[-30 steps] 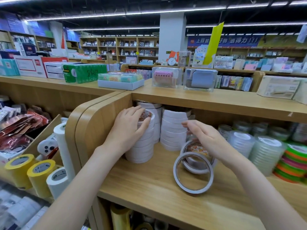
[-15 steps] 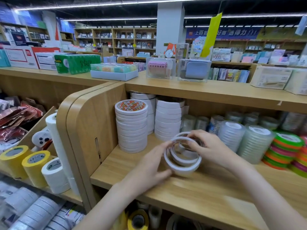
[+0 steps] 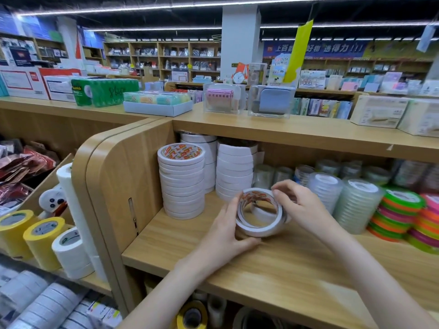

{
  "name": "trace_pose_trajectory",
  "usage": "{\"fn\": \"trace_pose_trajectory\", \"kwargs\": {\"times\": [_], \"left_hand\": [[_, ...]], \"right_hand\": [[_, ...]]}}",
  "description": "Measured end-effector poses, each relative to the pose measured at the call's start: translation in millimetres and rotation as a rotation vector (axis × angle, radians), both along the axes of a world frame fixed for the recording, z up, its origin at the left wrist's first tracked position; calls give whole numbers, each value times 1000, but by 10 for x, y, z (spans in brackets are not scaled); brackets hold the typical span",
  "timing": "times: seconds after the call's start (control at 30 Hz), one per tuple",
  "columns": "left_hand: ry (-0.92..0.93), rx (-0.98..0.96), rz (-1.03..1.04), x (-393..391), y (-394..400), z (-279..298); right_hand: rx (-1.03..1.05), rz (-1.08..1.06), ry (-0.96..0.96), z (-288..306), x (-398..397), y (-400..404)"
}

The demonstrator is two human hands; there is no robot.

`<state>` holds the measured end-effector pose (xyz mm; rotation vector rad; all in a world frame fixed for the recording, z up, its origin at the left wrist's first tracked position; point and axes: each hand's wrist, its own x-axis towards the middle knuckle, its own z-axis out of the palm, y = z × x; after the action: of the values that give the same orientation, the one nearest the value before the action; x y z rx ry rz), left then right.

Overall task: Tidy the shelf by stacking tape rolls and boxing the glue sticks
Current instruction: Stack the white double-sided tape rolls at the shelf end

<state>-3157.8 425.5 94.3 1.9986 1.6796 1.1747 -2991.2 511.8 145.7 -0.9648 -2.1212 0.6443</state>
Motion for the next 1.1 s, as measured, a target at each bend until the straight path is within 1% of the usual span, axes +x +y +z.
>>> {"fn": "trace_pose_trajectory", "kwargs": {"times": [0.13, 0.23, 0.4, 0.5, 0.6, 0.67, 0.73, 0.8, 0.87, 1.0, 1.03, 1.1], "left_hand": [[-48, 45, 6, -16, 64, 43], [-52, -43, -61, -9, 108, 60], [-134, -69, -52, -15, 128, 29], [-198, -97, -54, -25, 160, 102], [-168, -140, -65, -32, 191, 169], [-134, -171, -76, -34, 189, 170], [-119, -155, -62, -20, 182, 139], [-119, -107, -18, 9, 170, 105], [-144, -81, 27, 33, 140, 90], [-235, -5, 99, -63, -79, 114], [-251, 0, 124, -128, -153, 120], [-201, -40, 156, -304, -274, 81]], "right_hand": [[-2, 55, -32, -19, 138, 43], [-89, 135, -57, -34, 209, 16], [-214, 261, -38, -43, 231, -53], [-246, 319, 49, -62, 235, -54], [-228, 304, 101, -76, 241, -25], [-228, 320, 82, -108, 249, -17], [-163, 325, -28, -169, 253, -11], [-14, 288, -134, -236, 253, 21], [67, 250, -114, -242, 254, 31], [106, 254, -30, -166, 117, -52], [114, 268, -43, -159, 44, -79], [157, 311, -184, -194, -87, -103]]}}
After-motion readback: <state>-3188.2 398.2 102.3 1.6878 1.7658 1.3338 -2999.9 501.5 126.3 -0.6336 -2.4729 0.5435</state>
